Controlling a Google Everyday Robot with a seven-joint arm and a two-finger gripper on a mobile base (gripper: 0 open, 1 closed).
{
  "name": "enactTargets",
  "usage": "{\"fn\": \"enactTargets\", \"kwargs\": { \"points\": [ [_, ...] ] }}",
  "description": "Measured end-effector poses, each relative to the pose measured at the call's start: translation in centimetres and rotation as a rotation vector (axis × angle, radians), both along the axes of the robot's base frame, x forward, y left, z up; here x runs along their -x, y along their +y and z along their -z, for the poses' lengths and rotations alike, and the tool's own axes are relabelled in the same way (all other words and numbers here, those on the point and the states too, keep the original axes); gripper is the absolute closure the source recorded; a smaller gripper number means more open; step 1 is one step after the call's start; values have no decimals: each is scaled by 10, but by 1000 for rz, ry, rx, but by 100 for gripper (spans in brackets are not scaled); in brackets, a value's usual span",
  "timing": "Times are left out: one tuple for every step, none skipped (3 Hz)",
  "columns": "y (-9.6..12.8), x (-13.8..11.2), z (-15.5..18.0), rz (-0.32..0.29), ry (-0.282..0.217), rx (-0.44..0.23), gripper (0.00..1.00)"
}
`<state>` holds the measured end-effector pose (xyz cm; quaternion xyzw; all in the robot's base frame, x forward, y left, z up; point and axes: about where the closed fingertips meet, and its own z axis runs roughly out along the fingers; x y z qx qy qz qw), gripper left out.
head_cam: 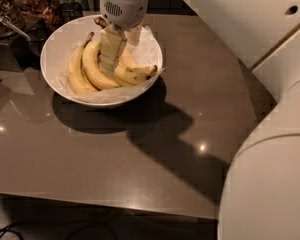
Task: Pick banana from white bowl
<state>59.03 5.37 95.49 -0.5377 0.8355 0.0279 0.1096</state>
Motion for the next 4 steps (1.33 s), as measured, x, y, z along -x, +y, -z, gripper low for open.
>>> {"fn": "enactTargets", "kwargs": {
  "points": [
    [5, -9, 11, 17, 23, 7, 34],
    [10, -16, 18, 23, 41, 10, 39],
    [14, -22, 25, 31, 56, 13, 40],
    [16, -27, 35, 38, 74, 21, 41]
  ]
}}
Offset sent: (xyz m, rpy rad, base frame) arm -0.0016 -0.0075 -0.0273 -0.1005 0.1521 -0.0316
